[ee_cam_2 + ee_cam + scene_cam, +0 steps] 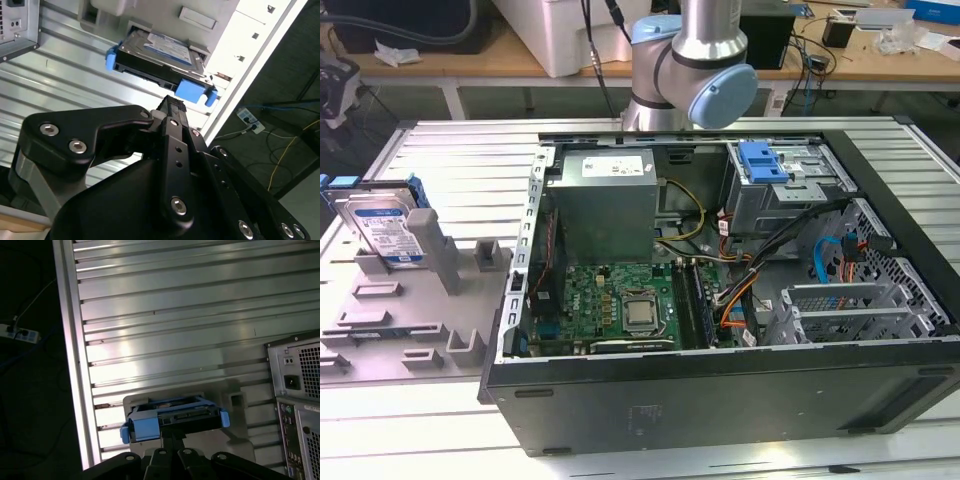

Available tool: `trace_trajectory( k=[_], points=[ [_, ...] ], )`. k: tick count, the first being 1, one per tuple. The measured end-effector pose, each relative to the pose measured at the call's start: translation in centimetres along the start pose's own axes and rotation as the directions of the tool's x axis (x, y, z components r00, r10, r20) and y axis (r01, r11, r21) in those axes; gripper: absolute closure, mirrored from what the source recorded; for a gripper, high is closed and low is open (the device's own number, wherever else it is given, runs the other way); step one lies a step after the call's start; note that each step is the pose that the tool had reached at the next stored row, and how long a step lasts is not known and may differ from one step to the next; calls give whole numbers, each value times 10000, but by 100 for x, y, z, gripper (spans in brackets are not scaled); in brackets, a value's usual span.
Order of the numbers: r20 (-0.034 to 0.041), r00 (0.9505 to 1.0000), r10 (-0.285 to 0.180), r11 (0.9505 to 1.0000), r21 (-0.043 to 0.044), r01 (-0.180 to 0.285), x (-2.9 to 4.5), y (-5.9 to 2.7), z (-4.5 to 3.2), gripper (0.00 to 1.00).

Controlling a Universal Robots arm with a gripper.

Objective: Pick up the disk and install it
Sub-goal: 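Reach for the disk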

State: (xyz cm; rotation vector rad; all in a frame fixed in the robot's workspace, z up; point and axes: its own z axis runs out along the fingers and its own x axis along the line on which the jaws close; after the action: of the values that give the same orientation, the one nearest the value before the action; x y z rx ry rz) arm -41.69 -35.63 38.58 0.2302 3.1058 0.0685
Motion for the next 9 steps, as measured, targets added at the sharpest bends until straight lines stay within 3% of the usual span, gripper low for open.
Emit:
trace_trajectory(
  k=[9],
  points=[
    [0,10000,2,10000,0,-2,9,-2,0,89]
  ],
)
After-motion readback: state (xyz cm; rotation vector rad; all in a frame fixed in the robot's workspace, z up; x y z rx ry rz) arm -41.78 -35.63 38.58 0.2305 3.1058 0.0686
